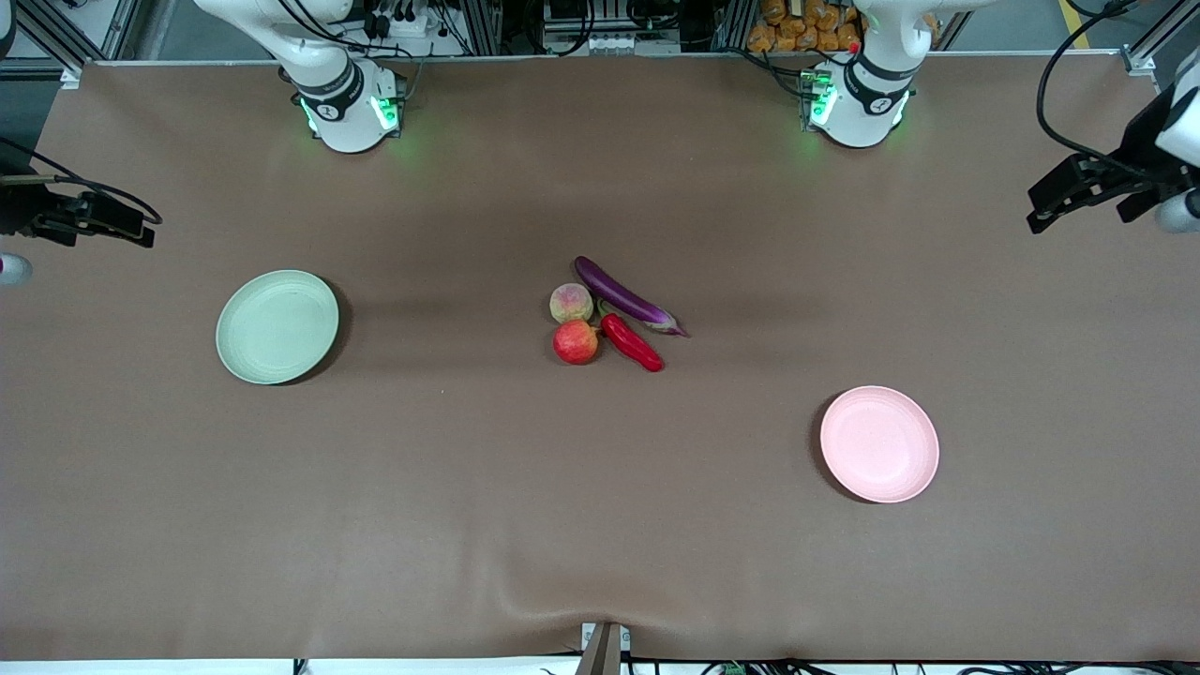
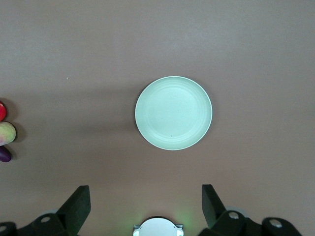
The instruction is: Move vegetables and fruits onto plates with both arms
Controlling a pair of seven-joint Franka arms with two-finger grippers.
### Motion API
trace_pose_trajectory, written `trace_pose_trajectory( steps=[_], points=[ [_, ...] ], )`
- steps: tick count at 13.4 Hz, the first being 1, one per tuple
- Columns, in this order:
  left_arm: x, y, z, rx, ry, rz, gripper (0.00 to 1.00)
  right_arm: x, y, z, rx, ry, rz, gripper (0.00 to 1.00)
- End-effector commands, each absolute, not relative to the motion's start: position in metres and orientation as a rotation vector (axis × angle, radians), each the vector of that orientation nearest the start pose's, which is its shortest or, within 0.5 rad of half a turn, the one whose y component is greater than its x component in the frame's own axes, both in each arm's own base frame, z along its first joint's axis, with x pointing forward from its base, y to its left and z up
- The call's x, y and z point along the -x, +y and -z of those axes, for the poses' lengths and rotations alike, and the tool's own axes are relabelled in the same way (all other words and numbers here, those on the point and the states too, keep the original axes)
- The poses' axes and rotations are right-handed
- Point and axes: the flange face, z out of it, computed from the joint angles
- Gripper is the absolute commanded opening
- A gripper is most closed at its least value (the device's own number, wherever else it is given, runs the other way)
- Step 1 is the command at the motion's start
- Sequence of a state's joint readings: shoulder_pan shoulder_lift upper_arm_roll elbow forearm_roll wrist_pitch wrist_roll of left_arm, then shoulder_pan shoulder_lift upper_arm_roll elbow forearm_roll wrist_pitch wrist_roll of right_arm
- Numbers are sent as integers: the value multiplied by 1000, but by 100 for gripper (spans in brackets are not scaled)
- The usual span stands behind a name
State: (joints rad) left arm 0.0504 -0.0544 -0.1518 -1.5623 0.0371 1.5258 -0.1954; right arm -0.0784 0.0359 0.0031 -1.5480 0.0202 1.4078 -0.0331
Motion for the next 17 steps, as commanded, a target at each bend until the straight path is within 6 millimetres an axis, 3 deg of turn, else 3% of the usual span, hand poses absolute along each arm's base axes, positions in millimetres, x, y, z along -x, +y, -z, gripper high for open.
trace_pose_trajectory(
  steps=[1, 3, 5, 6, 8, 11, 14, 17],
  points=[
    [-535, -61, -641, 3091, -105, -8, 100, -562, -45, -579, 3112, 77, -347, 100],
    [-544, -79, -622, 3129, -82, -55, 100, -562, -49, -580, 3111, 84, -340, 100],
    [-558, -103, -585, 3172, -86, -79, 100, -580, -50, -539, 3084, 85, -448, 100],
    [-563, -117, -564, 3176, -104, -60, 100, -582, -49, -547, 3085, 82, -418, 100],
    [-577, -147, -526, 3180, -210, -53, 100, -585, -51, -543, 3085, 89, -427, 100],
    [-592, -206, -471, 3150, -389, -29, 100, -585, -48, -535, 3079, 92, -455, 100],
    [-592, -265, -423, 3115, -589, -28, 100, -586, -45, -514, 3052, 92, -566, 100],
    [-575, -309, -390, 3056, -792, -64, 100, -589, -45, -502, 3007, 102, -588, 100]
  ],
)
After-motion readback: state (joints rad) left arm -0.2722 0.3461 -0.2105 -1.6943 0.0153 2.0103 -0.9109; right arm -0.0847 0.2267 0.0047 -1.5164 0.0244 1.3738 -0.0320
